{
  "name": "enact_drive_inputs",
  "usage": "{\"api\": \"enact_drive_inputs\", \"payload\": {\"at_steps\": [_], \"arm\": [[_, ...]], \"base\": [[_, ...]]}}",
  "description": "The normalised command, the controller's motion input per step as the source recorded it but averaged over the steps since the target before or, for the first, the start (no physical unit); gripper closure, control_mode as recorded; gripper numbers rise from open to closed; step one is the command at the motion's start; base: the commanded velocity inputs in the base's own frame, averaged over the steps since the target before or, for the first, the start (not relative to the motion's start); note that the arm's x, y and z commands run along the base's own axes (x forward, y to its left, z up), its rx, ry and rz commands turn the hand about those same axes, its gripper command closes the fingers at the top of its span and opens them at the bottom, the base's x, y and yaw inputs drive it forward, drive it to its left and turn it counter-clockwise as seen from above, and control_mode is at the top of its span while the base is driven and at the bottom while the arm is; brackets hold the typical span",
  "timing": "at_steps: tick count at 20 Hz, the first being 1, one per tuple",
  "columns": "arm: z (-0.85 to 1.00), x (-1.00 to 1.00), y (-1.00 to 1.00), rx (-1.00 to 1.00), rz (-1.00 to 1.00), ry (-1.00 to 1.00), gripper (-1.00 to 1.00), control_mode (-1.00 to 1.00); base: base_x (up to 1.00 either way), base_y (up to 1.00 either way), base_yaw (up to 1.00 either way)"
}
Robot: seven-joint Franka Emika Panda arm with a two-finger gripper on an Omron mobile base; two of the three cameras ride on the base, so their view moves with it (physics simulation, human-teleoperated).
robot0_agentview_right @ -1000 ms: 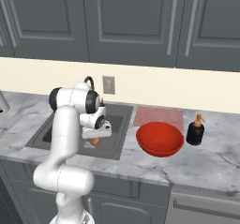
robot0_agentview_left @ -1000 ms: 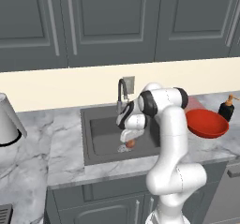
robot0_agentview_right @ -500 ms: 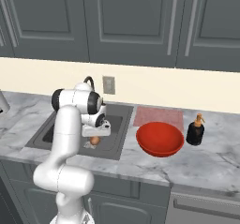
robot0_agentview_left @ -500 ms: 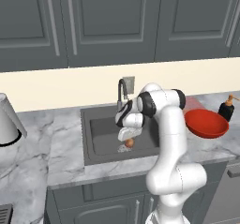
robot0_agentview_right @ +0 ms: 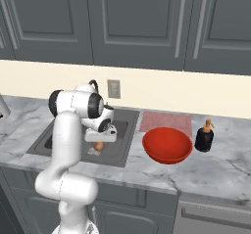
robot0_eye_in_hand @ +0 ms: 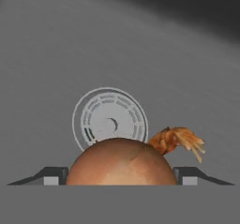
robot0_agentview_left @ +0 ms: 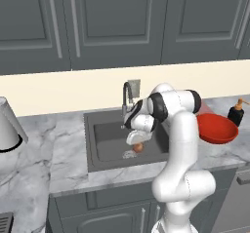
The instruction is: Pick the onion from the sink and place it in the bowl. Then pick the bowl and place it in the microwave. Then close the microwave door and press the start button.
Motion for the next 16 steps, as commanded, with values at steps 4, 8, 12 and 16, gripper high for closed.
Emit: {"api": "enact_drive_inputs", "payload": {"at_steps": [4,8,12,16], "arm": [[1.00,-0.10,-0.17,0.01,-0.01,-0.10,1.00,-1.00],[1.00,-0.01,-0.21,0.00,-0.02,-0.09,1.00,-1.00],[1.00,-0.21,-0.33,0.00,-0.02,-0.09,1.00,-1.00],[1.00,-0.50,-0.41,0.00,-0.03,-0.03,1.00,-1.00]], "base": [[0.00,0.00,0.00],[0.00,0.00,0.00],[0.00,0.00,0.00],[0.00,0.00,0.00]]}}
